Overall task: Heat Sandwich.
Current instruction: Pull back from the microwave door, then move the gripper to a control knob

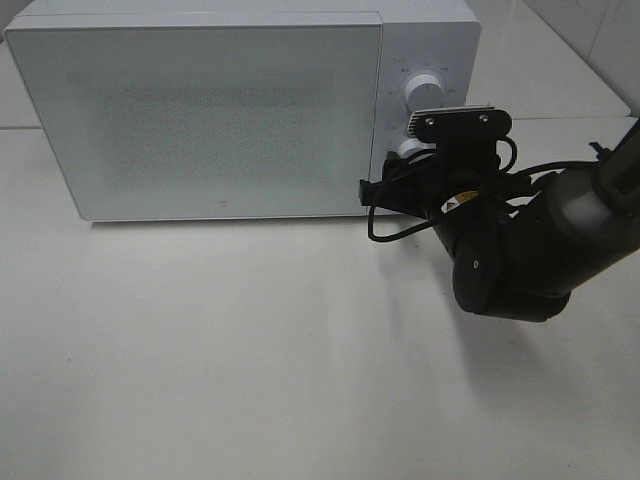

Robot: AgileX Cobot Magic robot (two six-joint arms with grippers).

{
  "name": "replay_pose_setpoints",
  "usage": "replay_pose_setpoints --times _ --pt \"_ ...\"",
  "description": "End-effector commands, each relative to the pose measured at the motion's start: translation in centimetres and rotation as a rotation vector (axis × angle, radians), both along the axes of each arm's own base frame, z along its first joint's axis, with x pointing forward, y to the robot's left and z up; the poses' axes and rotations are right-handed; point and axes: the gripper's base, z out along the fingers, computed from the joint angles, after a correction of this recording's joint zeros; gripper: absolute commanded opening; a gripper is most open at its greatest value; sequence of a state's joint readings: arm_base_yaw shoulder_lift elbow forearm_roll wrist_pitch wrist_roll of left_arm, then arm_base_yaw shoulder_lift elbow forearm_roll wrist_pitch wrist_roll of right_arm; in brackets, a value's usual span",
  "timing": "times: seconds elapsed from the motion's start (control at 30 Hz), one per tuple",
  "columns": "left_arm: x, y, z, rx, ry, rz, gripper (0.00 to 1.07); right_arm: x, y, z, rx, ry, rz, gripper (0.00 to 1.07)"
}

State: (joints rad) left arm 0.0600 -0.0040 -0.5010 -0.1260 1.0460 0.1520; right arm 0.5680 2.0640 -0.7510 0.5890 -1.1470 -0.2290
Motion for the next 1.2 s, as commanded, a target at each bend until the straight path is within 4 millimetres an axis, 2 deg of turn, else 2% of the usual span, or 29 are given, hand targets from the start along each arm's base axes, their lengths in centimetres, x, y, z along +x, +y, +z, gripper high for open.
replay_pose_setpoints --times 0.03,0.07,0.1,0.13,0.17,0.2,0.37,0.83,1.03,1.2 --pt "-0.34 -0.07 -0.07 -0.006 -0.028 -0.009 0.98 0.17 0.35 0.27 0.007 -0.019 0.010 0.57" --pt "-0.34 -0.07 -0.07 -0.006 -0.028 -0.009 0.98 0.17 0.35 0.27 0.007 -0.019 0.010 0.45" --pt "-0.34 -0.07 -0.07 -0.006 -0.028 -0.009 0.98 0.17 0.35 0.27 0.007 -0.019 0.010 0.45" --pt "-0.34 -0.07 -0.07 -0.006 -0.028 -0.009 0.98 0.17 0.35 0.27 0.007 -0.019 0.010 0.41" --pt "-0.34 -0.07 -0.07 -0.006 -0.028 -0.009 0.98 0.17 0.35 0.27 0.007 -0.019 0.010 0.35" --pt "-0.34 -0.07 -0.07 -0.006 -0.028 -0.009 0.98 0.17 0.35 0.28 0.007 -0.020 0.010 0.24" --pt "-0.34 -0.07 -0.07 -0.006 -0.028 -0.009 0.98 0.17 0.35 0.28 0.007 -0.020 0.010 0.11" --pt "-0.34 -0.07 -0.07 -0.006 -0.028 -0.009 0.98 0.19 0.34 0.34 0.073 -0.025 -0.006 0.13" --pt "-0.34 -0.07 -0.07 -0.006 -0.028 -0.009 0.98 0.20 0.33 0.42 0.197 -0.026 -0.033 0.13" --pt "-0.34 -0.07 -0.07 -0.006 -0.028 -0.009 0.98 0.20 0.33 0.42 0.397 -0.014 -0.076 0.13"
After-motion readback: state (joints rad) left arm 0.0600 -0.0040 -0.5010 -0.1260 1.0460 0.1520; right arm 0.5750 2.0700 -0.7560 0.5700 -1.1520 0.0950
